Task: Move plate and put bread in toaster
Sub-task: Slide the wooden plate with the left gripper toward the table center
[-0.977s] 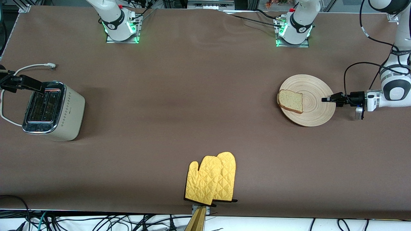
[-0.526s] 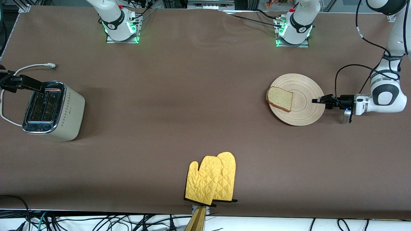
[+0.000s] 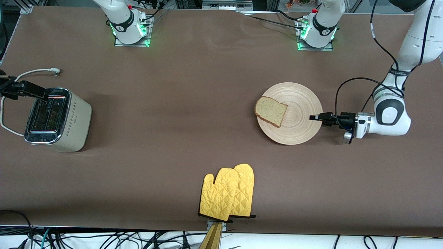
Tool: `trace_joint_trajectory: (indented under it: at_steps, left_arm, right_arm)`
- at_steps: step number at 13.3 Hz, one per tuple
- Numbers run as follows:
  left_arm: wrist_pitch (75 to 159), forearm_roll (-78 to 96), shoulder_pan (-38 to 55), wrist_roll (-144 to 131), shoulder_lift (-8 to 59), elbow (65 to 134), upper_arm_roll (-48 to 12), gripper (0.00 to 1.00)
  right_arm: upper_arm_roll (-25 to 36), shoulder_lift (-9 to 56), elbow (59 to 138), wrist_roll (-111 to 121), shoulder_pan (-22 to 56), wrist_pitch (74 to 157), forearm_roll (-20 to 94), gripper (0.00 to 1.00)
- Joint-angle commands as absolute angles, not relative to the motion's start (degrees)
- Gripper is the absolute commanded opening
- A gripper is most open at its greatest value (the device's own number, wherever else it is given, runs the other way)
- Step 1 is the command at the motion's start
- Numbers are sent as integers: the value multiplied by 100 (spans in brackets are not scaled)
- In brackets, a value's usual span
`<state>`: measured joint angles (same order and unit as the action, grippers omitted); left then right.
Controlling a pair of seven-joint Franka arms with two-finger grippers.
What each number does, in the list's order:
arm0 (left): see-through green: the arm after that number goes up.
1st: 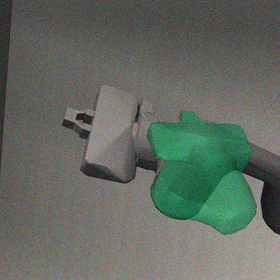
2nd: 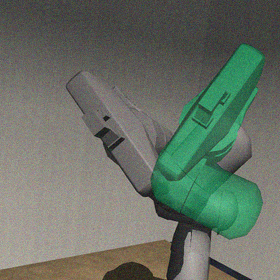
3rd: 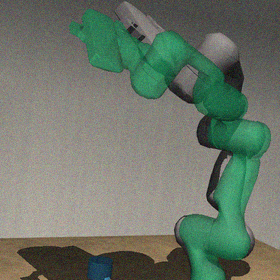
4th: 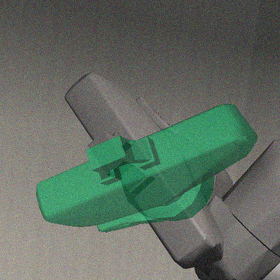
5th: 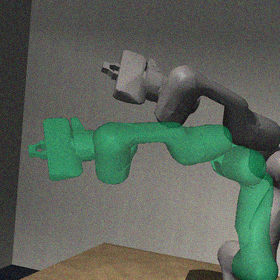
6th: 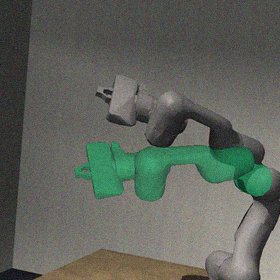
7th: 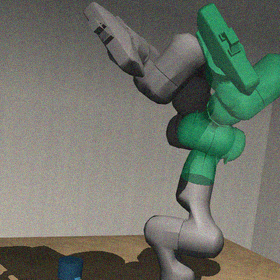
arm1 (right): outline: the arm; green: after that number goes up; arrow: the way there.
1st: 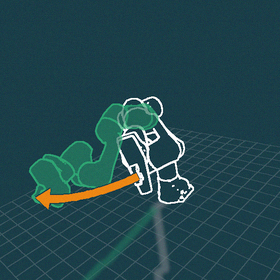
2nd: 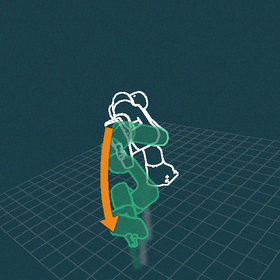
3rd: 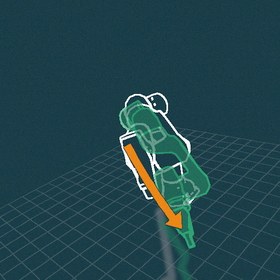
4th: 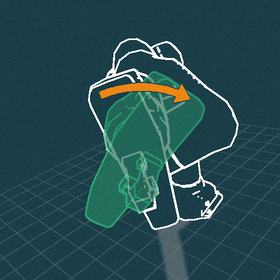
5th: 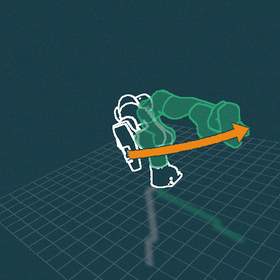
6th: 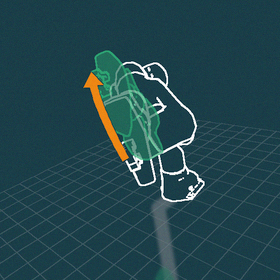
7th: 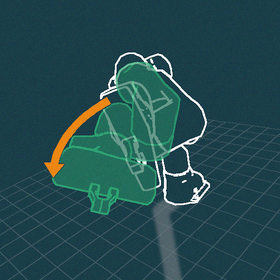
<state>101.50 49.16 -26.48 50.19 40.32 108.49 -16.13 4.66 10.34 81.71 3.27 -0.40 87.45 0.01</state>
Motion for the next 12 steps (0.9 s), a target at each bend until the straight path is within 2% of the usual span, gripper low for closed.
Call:
trace_joint_trajectory:
  at_steps: [1, 5, 12]
  left_arm:
    - [10168, 5552, -2314, 5009, 3902, 10951, -1731, 0]
    - [10774, 6615, -1084, 5036, 3867, 10969, -1705, 0]
    - [12443, 8462, 797, 4966, 4078, 10890, -1696, 0]
  right_arm:
    - [466, 949, 8271, 387, -70, 8815, 79, 100]
    - [475, 949, 8271, 387, -70, 8815, 79, 100]
    - [483, 949, 8271, 387, -70, 8815, 88, 100]
